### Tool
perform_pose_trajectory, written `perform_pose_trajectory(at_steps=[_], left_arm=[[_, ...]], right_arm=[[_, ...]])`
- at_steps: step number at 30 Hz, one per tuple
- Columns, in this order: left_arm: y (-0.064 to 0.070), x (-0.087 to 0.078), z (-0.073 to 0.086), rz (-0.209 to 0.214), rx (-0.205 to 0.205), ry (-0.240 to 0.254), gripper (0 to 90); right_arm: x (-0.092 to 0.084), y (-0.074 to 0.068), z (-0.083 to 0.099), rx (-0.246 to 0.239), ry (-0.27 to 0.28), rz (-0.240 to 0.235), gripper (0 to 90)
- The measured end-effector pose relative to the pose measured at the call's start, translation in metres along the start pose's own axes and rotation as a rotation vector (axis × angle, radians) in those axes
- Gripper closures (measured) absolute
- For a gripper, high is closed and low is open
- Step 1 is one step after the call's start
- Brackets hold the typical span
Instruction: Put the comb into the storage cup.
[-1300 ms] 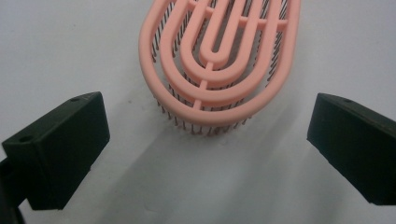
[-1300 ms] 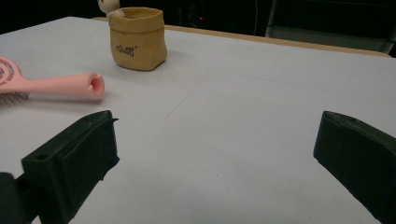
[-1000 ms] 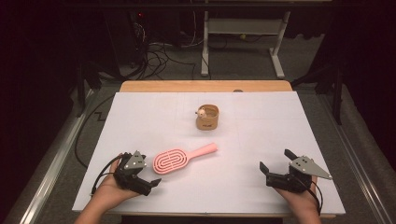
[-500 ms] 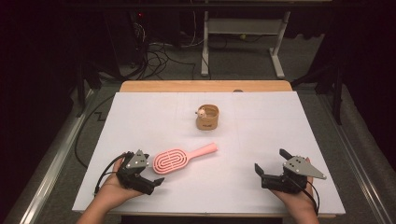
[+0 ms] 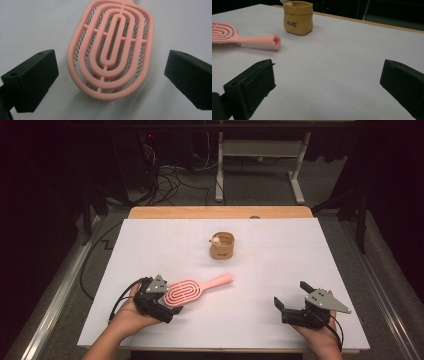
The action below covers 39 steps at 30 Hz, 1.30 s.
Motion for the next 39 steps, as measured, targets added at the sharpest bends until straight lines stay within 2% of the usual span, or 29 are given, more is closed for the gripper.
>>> perform_pose_trajectory(at_steps=[3,7,13,19,23,26,29,34,39], left_arm=[[-0.001,0.003,-0.003,0.023,-0.010,0.008,0.0],[-0.002,0.002,-0.011,0.052,-0.034,0.052,0.0],[-0.005,0.000,-0.021,0.077,-0.008,0.060,0.0],[-0.004,-0.002,-0.030,0.094,0.024,0.039,0.0],[-0.006,-0.003,-0.036,0.107,0.006,0.052,0.0],[-0.010,-0.005,-0.038,0.106,0.003,0.029,0.0],[-0.012,-0.008,-0.043,0.103,-0.011,0.050,0.0],[-0.008,0.000,-0.036,0.121,0.007,0.006,0.0],[-0.007,0.005,-0.038,0.120,0.008,0.020,0.0]], right_arm=[[0.000,-0.001,0.001,0.001,-0.002,-0.007,0.3],[0.002,-0.003,0.001,-0.003,-0.005,-0.016,0.3],[0.001,-0.004,0.000,-0.002,-0.003,-0.013,0.3],[0.000,-0.004,0.001,0.002,-0.004,-0.012,0.3],[0.000,-0.004,0.001,0.005,-0.004,-0.012,0.3],[0.000,-0.004,0.001,0.004,-0.004,-0.012,0.3],[0.000,-0.004,0.000,0.002,-0.002,-0.013,0.3],[0.001,-0.004,0.002,0.004,-0.010,-0.018,0.3],[0.000,-0.003,0.001,0.004,-0.004,-0.014,0.3]])
Point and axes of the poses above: each handheld gripper's, and its own axes: x roughly forward along the jaws, z roughly out of its underside, y roughly to its right, the point moved 9 cm from there along x, roughly forward along the jaws, and after that the axes turned 15 degrees about y, right-handed, at the moved point
